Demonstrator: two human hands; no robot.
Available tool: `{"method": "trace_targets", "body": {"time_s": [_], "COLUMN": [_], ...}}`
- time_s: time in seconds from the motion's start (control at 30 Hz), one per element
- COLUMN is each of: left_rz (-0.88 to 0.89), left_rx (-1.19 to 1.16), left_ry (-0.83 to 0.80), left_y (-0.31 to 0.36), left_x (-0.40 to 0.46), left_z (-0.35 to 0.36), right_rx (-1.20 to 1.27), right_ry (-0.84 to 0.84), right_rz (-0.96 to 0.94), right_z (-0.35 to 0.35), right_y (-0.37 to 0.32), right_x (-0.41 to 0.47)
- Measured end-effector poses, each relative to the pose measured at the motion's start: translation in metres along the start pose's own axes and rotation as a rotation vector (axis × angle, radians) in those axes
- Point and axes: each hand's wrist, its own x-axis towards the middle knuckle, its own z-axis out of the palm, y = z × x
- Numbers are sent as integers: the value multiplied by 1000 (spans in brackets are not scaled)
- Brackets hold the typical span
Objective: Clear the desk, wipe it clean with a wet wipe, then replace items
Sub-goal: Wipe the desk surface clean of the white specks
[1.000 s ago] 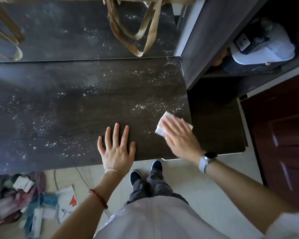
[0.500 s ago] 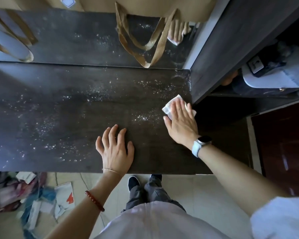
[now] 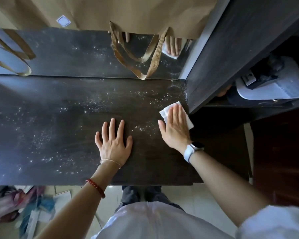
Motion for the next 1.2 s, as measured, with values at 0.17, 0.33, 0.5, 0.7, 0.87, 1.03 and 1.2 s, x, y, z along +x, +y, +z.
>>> {"method": "trace_targets", "body": {"time_s": [0.17, 0.33, 0.5, 0.7, 0.87, 1.03, 1.2], "left_rz": [61, 103, 103, 115, 111, 112, 104], "left_rx": [-28, -37, 5, 26, 26, 37, 41], "left_ry": [43, 8, -105, -125, -143, -117, -125], "left_y": [-5, -8, -15, -22, -21, -20, -19], "left_x": [13, 39, 61, 61, 62, 61, 61], "left_z": [-12, -21, -20, -18, -17, -15, -17], "right_rx": [37, 127, 205, 233, 205, 248, 277], "right_ry": [18, 44, 46, 76, 111, 109, 60], "right_rz": [43, 237, 326, 368, 360, 77, -39], "right_z": [8, 4, -4, -13, -11, -5, -5], "right_y": [-3, -14, -18, -17, -15, -31, -24], "right_x": [-39, -10, 39, 95, 110, 84, 80]}}
